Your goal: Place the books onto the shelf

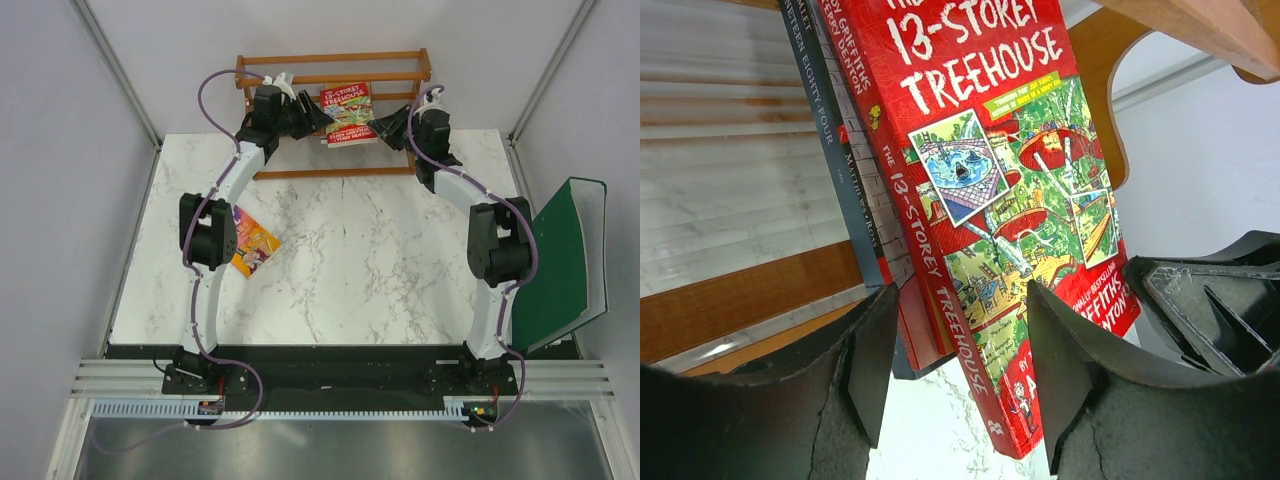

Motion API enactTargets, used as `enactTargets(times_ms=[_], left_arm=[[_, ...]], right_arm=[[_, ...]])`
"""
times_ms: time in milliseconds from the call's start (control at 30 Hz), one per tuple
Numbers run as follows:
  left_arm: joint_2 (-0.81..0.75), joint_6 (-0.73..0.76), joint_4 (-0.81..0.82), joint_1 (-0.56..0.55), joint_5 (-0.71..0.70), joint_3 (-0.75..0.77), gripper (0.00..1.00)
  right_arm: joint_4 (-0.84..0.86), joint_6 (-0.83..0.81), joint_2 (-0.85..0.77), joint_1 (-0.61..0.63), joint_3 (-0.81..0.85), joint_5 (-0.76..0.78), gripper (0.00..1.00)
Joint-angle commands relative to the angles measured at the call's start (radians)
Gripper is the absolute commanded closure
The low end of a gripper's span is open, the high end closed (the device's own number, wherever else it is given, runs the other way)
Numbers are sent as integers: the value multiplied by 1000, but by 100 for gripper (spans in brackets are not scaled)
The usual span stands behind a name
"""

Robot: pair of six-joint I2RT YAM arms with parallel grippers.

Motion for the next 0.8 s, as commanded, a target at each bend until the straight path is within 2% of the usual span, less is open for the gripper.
enactTargets(times_ms=[0, 100, 300, 533, 767], left_arm=[[-31, 1, 19, -5, 43, -3, 39], [-35, 2, 17, -5, 44, -4, 37], [-39, 10, 13, -2, 40, -7, 25], [-41, 10, 11, -1, 43, -7, 22], [-39, 13, 10, 2, 49, -10, 21]], right_arm=[[25, 8, 12, 10, 41, -28, 73], [44, 11, -2, 12, 19, -25, 73], [53, -10, -72, 7, -34, 44, 72], [54, -21, -115, -5, -68, 84, 72], [38, -21, -123, -11, -82, 98, 60]])
